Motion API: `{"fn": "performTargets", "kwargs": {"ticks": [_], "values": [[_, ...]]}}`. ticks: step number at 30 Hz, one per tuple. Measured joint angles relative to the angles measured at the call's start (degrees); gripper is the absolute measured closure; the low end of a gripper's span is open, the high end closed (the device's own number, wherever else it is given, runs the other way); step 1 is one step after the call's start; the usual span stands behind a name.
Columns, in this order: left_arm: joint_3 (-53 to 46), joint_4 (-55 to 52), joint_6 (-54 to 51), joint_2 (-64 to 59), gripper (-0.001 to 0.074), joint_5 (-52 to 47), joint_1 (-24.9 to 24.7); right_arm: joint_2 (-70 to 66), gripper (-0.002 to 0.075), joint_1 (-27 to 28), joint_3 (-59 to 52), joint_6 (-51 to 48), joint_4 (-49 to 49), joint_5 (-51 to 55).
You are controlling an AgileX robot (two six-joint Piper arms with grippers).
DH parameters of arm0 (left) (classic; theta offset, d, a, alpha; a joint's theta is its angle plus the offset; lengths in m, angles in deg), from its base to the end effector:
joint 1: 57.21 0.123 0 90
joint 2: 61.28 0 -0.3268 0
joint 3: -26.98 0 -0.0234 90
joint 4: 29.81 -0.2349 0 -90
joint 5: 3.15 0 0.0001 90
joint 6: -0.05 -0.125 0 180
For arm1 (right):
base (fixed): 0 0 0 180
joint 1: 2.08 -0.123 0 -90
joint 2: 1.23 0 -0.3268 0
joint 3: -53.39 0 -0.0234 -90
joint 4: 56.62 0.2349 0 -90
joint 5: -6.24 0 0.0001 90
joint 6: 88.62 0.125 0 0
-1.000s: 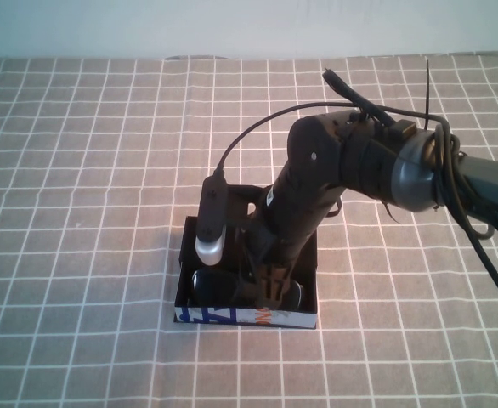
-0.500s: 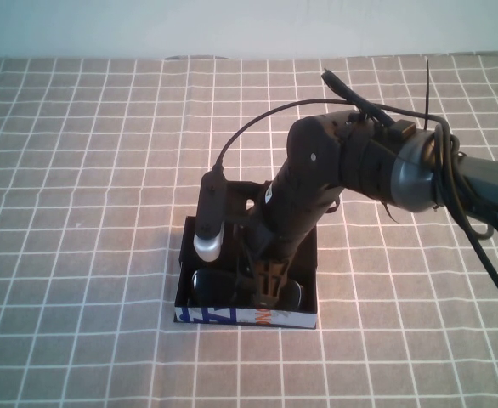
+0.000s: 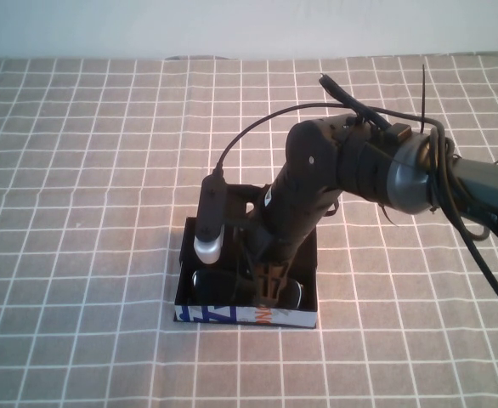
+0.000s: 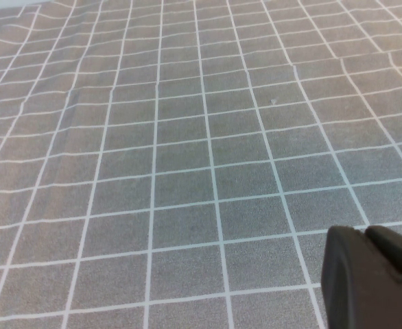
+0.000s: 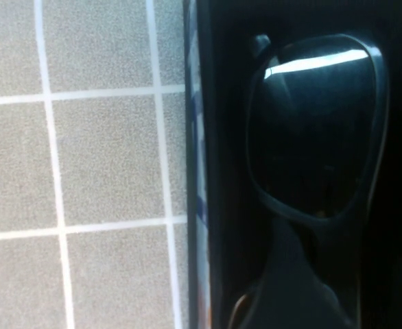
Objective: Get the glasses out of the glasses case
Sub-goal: Pick up the glasses from the glasses case
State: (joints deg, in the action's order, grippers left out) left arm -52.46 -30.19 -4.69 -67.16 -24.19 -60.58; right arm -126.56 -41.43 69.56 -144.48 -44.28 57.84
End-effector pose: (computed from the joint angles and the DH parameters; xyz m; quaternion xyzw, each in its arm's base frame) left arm 0.0270 -0.0013 0.1637 0.0584 0.7984 0.0100 0.5992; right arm 0.3427 0.3081 0.2187 -0.6890 0.6991 0.0694 0.1779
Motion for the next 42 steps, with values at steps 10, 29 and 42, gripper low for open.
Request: {"fn": "performTargets", "kwargs": {"ticks": [10, 29, 42], "values": [[0.0, 0.0, 0.0, 0.0, 0.0739, 0.0, 0.0, 0.1, 0.0396, -0.6, 0.0, 0.0, 0.0, 0.6], [0.0, 0.0, 0.0, 0.0, 0.0739, 0.0, 0.0, 0.1, 0.0413, -0.9, 0.0, 1.3, -1.7, 1.0], [0.0, 0.0, 0.0, 0.0, 0.0739, 0.0, 0.0, -1.6, 0.0428, -0.9, 0.0, 1.3, -1.5, 1.7]]}}
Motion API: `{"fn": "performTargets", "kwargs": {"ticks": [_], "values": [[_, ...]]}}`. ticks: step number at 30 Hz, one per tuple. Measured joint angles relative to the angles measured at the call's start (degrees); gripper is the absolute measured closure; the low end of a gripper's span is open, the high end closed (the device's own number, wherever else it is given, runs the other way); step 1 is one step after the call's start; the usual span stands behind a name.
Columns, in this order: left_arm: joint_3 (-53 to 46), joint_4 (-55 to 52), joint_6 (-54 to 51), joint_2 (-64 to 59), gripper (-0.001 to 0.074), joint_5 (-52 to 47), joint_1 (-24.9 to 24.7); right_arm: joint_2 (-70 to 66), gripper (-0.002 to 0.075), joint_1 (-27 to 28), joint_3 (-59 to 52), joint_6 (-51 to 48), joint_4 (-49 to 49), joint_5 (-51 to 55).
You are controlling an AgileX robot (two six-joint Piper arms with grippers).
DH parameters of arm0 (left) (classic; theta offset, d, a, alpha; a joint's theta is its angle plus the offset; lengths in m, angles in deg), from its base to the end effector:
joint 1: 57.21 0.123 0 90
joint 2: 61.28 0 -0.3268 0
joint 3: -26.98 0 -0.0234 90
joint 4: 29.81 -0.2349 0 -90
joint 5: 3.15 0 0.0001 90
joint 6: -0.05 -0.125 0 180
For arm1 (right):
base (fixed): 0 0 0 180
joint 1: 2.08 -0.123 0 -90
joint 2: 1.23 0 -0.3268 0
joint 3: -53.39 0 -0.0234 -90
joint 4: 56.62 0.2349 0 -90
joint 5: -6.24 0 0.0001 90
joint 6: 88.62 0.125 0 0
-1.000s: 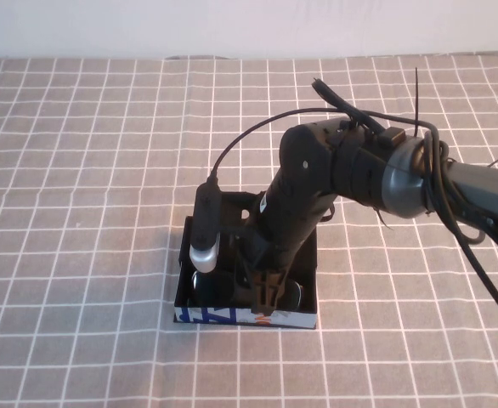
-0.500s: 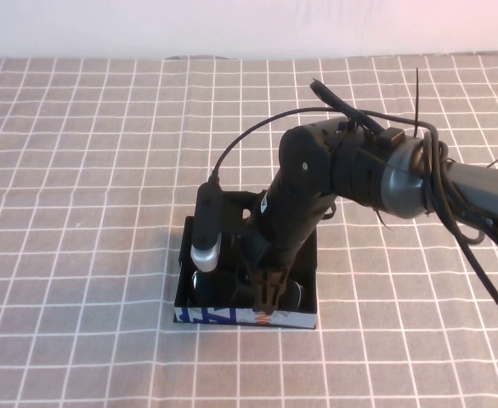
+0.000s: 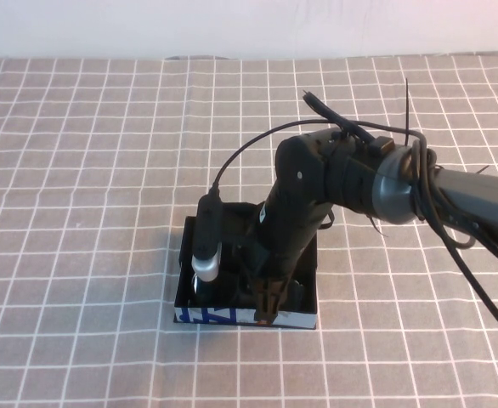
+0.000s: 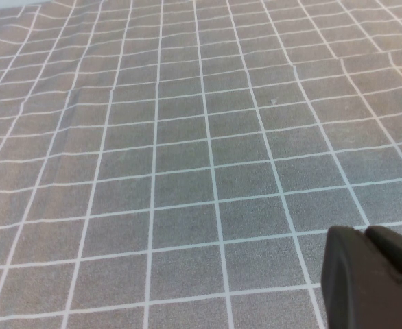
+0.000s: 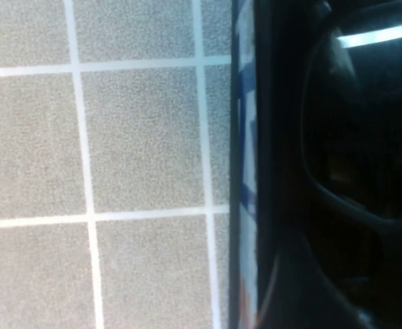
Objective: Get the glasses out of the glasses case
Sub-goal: Pick up the glasses from the glasses case, then place the glasses on the table
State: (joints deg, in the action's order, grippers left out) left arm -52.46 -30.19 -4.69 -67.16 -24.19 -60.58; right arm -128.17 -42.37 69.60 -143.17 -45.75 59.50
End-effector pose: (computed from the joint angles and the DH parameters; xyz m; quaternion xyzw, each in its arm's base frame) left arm 0.0270 -0.0013 0.1637 0.0584 0.7984 0.0100 0.5992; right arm 0.3382 0.3115 0.2044 -0.6951 0.7005 0.0652 0.1479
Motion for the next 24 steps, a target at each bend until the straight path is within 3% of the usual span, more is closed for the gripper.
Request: {"fn": "performTargets", "kwargs": {"ticks": [4, 9, 15, 18, 24], "values": [[0.0, 0.0, 0.0, 0.0, 0.0739, 0.0, 0.0, 0.0, 0.0492, 0.0, 0.0, 0.0, 0.0, 0.0], [0.0, 0.0, 0.0, 0.0, 0.0739, 0.0, 0.0, 0.0, 0.0657, 0.0, 0.0, 0.0, 0.2, 0.0], [0.0, 0.0, 0.0, 0.0, 0.0739, 0.0, 0.0, 2.0, 0.0668, -0.1, 0.0, 6.1, -1.3, -1.0], [0.0, 0.0, 0.0, 0.0, 0.0739, 0.0, 0.0, 5.8, 0.0668, -0.1, 0.0, 15.7, -4.1, -1.5], [0.0, 0.0, 0.0, 0.0, 0.0739, 0.0, 0.0, 15.9, 0.0668, 2.4, -5.3, 50.4, -11.8, -1.3]]}}
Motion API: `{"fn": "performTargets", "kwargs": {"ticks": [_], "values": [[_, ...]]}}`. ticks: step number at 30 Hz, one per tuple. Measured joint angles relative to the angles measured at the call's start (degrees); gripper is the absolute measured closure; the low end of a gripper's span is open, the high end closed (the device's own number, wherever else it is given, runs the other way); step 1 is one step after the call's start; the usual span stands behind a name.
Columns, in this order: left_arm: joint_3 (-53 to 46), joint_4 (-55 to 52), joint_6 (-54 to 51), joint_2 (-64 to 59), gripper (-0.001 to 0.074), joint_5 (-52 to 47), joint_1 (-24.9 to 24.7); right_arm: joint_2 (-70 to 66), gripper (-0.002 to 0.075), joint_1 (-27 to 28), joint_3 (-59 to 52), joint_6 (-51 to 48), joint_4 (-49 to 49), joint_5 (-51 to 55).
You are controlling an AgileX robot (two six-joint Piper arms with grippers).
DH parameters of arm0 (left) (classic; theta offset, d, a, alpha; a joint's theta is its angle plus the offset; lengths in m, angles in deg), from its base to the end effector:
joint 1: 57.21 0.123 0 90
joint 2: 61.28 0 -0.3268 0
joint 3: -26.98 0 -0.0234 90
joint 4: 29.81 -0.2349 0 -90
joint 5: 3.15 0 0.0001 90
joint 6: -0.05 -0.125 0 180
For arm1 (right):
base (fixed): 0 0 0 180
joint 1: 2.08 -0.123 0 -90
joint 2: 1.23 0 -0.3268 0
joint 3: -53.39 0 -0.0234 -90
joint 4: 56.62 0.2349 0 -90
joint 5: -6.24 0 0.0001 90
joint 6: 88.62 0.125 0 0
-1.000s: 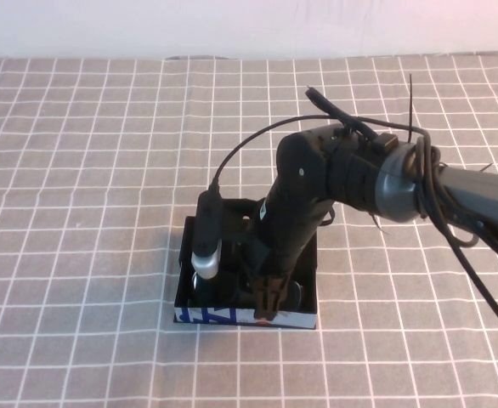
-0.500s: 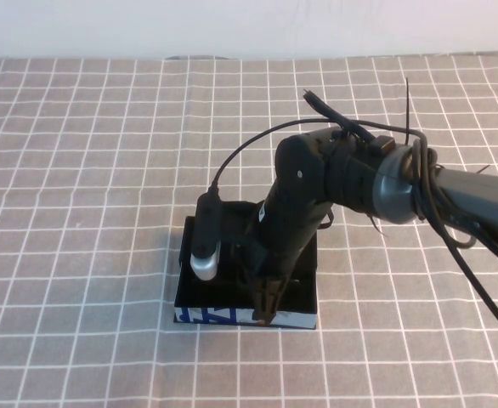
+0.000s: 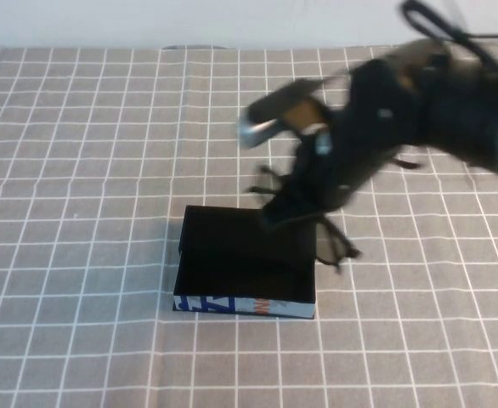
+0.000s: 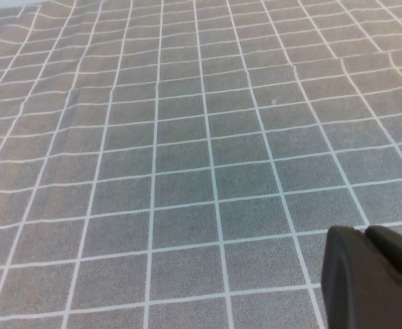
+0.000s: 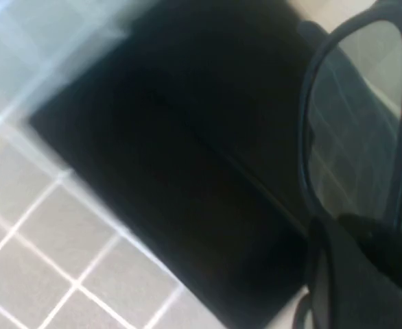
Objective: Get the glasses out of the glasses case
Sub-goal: Place the glasses on the table
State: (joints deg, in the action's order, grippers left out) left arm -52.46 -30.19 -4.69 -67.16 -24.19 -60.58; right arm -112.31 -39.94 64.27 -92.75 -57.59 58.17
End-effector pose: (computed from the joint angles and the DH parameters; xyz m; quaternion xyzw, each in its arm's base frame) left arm 0.0270 -0.0013 0.1637 0.0584 0.7984 0.0100 0.5992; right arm 0.3257 0.2511 0.2988 -0.3510 0.9049 0.0625 0.2327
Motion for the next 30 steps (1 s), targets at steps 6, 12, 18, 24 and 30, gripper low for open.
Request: {"fn": "performTargets", "kwargs": {"ticks": [6, 12, 18, 24, 30], "values": [[0.0, 0.0, 0.0, 0.0, 0.0739, 0.0, 0.0, 6.4, 0.0669, 7.9, -14.2, 20.0, -1.7, -0.6], [0.0, 0.0, 0.0, 0.0, 0.0739, 0.0, 0.0, 6.9, 0.0669, 14.2, -23.9, 25.5, 0.3, -5.3], [0.0, 0.0, 0.0, 0.0, 0.0739, 0.0, 0.0, 6.7, 0.0670, 16.3, -27.4, 26.1, 2.2, -10.3], [0.0, 0.0, 0.0, 0.0, 0.0739, 0.0, 0.0, 5.4, 0.0628, 16.3, -27.5, 26.1, 2.4, -11.1], [0.0, 0.0, 0.0, 0.0, 0.0739, 0.0, 0.0, 4.7, 0.0480, 16.5, -27.5, 26.1, 1.0, -11.3]]}}
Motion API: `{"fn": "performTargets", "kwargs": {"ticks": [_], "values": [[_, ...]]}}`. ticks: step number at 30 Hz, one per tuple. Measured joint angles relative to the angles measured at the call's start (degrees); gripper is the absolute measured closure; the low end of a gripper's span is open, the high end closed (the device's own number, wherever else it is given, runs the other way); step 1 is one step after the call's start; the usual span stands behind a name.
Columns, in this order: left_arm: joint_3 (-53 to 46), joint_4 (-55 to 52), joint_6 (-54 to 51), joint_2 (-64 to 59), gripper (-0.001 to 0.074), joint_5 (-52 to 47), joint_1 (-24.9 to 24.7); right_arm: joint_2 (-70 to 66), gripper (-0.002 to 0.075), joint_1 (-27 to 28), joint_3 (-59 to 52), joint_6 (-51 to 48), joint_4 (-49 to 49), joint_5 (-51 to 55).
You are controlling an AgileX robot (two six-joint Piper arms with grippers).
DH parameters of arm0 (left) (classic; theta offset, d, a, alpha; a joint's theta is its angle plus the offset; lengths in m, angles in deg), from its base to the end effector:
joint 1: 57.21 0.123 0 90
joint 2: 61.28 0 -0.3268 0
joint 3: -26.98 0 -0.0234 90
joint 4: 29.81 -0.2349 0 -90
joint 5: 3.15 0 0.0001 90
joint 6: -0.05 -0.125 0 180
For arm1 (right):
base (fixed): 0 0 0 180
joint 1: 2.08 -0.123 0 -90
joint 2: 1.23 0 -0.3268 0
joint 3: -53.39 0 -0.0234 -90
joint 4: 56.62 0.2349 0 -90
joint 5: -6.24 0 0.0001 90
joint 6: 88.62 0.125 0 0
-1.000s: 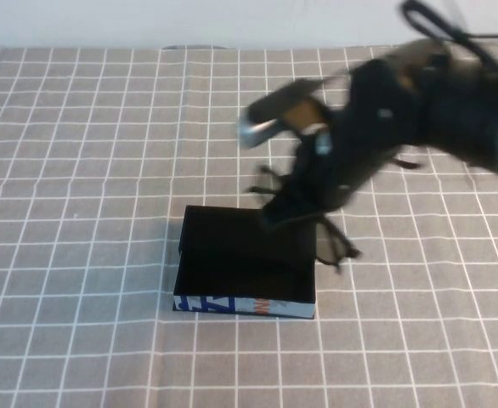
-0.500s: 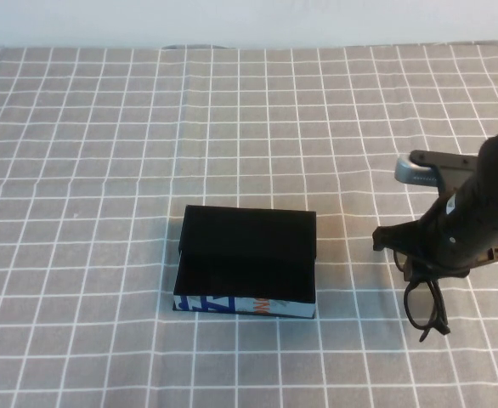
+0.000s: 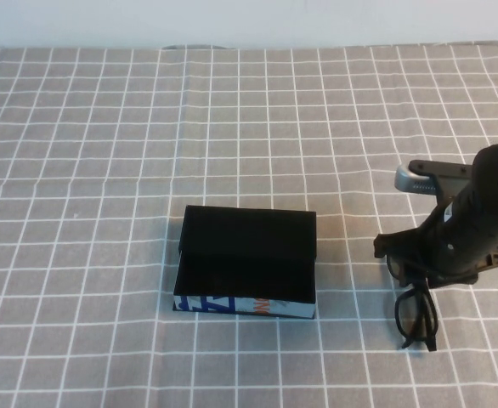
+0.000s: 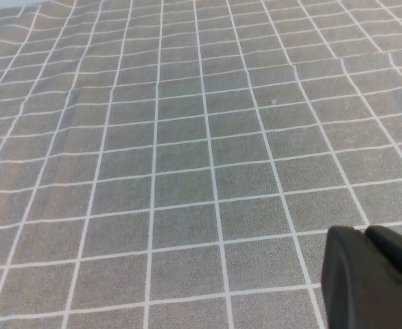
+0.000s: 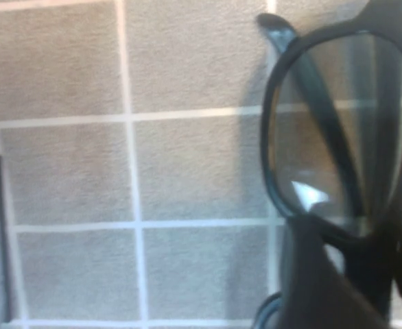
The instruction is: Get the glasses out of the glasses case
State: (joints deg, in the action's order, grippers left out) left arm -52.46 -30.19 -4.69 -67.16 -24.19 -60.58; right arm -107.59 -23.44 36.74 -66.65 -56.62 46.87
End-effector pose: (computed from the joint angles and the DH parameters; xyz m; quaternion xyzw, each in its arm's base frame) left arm 0.0270 -0.0013 0.1637 0.0584 0.7984 0.0100 0.5992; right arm 0.3138 0.1227 0.2083 0.0053 0.9898 0.0525 0.1322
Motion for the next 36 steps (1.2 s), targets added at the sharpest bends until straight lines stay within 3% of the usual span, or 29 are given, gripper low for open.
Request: {"fn": "performTargets", "kwargs": {"ticks": [5, 9, 11, 15, 18, 27, 36], "values": [[0.0, 0.0, 0.0, 0.0, 0.0739, 0.0, 0.0, 0.5, 0.0372, 0.2, 0.0, 0.0, -2.4, 0.7], [0.0, 0.0, 0.0, 0.0, 0.0739, 0.0, 0.0, 5.2, 0.0356, 0.2, 0.0, 0.0, -3.0, 4.1], [0.0, 0.0, 0.0, 0.0, 0.0739, 0.0, 0.0, 8.3, 0.0393, 0.2, 0.0, 0.0, -3.1, 7.3], [0.0, 0.0, 0.0, 0.0, 0.0739, 0.0, 0.0, 14.6, 0.0596, 0.2, -0.2, -1.4, -3.4, 14.0], [0.0, 0.0, 0.0, 0.0, 0.0739, 0.0, 0.0, 19.5, 0.0696, 0.2, -1.9, -1.8, -3.0, 16.4], [0.0, 0.0, 0.0, 0.0, 0.0739, 0.0, 0.0, 35.9, 0.0736, 0.2, -11.1, -1.9, -1.2, 14.4], [0.0, 0.0, 0.0, 0.0, 0.0739, 0.0, 0.0, 40.0, 0.0742, 0.2, -12.9, -7.9, -1.9, 11.4]]}}
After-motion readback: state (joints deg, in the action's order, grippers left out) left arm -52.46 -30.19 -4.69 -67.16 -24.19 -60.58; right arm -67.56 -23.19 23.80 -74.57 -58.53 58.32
